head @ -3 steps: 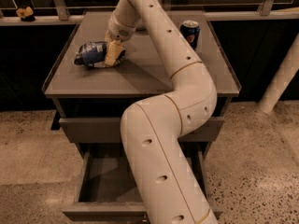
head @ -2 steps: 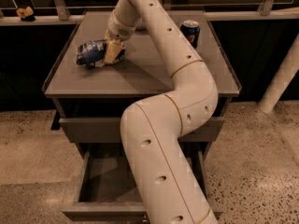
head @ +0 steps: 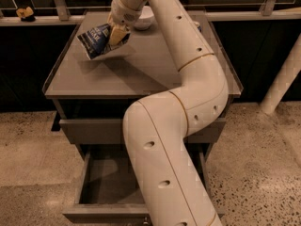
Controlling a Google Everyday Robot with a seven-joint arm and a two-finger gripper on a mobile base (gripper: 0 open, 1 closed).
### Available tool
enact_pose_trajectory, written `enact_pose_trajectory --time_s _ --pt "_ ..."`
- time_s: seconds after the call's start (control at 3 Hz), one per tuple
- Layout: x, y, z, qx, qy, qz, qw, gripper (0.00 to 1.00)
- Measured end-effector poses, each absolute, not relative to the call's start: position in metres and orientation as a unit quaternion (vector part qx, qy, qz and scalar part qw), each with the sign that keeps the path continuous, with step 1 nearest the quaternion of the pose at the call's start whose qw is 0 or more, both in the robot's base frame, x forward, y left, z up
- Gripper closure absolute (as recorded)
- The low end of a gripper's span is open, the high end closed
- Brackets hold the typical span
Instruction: Place blue chip bag into middle drawer
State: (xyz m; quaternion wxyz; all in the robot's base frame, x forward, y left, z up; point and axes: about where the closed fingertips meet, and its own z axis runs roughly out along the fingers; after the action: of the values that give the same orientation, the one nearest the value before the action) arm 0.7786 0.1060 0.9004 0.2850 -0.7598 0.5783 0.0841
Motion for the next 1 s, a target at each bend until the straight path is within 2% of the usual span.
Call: enact_pose_trajectory --time_s 0.33,0.67,1.0 --pt "0.773 0.094 0.916 -0.759 0.577 0.072 0.293 1.00" --pt "0.775 0.079 0.893 -0.732 0.611 0.080 0.291 1.00" --pt "0.785 0.103 0.874 -0.716 0.616 0.093 0.314 1.00"
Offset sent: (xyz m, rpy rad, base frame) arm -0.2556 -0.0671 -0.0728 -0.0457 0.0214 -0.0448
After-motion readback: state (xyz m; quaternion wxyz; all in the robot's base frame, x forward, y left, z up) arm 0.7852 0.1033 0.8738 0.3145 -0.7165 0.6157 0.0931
